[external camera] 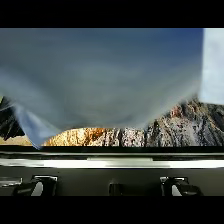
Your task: Fold the clothes and pants, and hang the long-sleeved shirts on hangers.
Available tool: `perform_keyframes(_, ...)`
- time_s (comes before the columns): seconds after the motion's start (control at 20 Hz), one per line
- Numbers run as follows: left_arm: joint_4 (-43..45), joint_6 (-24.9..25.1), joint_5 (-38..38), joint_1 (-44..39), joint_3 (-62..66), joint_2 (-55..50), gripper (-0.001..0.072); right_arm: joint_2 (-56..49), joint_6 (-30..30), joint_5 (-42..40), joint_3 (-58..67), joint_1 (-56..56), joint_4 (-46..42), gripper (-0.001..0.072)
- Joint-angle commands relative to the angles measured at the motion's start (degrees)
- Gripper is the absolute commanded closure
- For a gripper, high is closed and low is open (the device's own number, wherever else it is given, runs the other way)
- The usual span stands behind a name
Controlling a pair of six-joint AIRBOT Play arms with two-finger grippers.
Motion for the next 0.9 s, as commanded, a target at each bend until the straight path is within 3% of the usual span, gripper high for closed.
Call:
perform_keyframes(0.0,7.93,-2.82,-2.47,-0.02,0.44,-0.96,0.0681,-0.22,0.15,0.50,0.37,-0.04,-1.90,0.0670)
perform_keyframes(0.2,13.14,-4.90,-5.66,-0.04,-7.76,-9.33,0.0681,-12.35,0.15,20.59,-0.07,-0.04,-1.92,0.0670)
perform_keyframes(0.3,13.14,-4.28,-5.44,-0.35,-15.10,-16.35,0.0681,-21.51,0.17,25.75,-3.91,-0.04,-2.12,0.0670)
perform_keyframes(0.4,13.11,-3.17,-0.26,-1.66,-21.90,-25.68,0.0681,-31.52,2.03,21.09,-9.99,-0.04,-2.34,0.0670)
perform_keyframes(0.5,13.07,-3.17,7.74,-3.69,-23.78,-36.79,0.0681,-42.23,13.33,15.67,-12.81,-0.04,0.28,0.0669)
perform_keyframes(0.6,9.92,-3.21,10.80,-5.33,-22.49,-47.17,0.0680,-51.28,23.28,13.60,-12.76,0.11,6.62,0.0669)
perform_keyframes(0.75,-0.87,-3.19,9.66,-6.95,-21.46,-57.48,0.0680,-58.75,24.09,12.74,-12.76,0.13,17.79,0.0669)
perform_keyframes(0.85,-1.77,-3.19,6.16,-7.54,-21.49,-60.72,0.0680,-60.81,22.53,12.79,-12.76,0.11,18.78,0.0670)
